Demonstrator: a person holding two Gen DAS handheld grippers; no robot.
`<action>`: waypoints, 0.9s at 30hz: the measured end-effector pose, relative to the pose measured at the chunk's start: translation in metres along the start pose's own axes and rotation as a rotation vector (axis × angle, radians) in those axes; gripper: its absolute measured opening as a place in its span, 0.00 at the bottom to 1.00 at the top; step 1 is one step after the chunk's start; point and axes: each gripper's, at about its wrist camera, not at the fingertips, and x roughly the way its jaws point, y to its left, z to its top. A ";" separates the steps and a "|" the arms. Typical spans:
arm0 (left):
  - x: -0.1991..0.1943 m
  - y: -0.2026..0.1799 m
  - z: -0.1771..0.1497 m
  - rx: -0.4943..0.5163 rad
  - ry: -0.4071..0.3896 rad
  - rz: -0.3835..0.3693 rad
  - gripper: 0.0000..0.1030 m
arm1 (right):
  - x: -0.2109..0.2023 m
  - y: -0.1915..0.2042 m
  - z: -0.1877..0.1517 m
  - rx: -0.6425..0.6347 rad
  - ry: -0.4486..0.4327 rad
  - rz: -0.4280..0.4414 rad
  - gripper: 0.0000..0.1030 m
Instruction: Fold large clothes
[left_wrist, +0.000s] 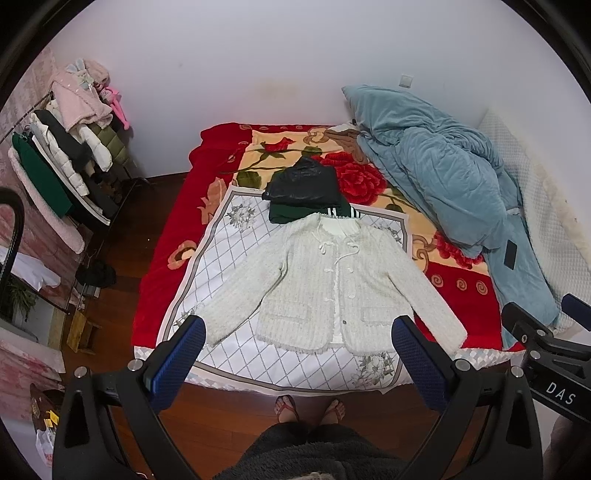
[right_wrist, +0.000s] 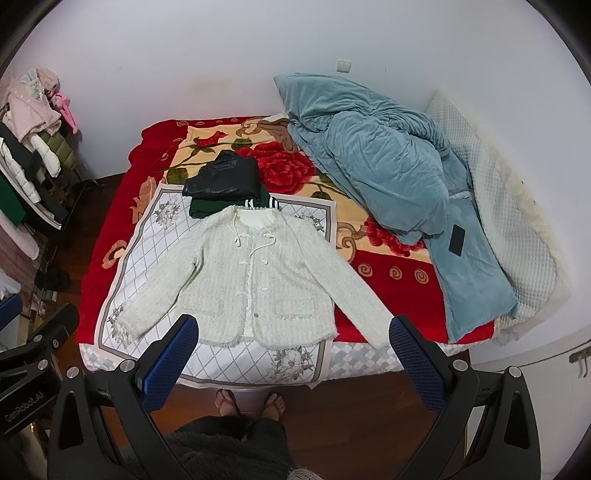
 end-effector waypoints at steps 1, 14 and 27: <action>-0.001 -0.001 0.001 0.001 -0.001 -0.001 1.00 | -0.002 0.000 0.001 0.000 -0.001 0.001 1.00; 0.001 -0.010 0.004 -0.001 -0.002 -0.003 1.00 | -0.003 0.001 0.000 -0.005 -0.003 -0.004 1.00; 0.001 -0.006 0.002 -0.002 -0.003 -0.006 1.00 | -0.004 0.002 0.003 -0.007 -0.004 -0.005 1.00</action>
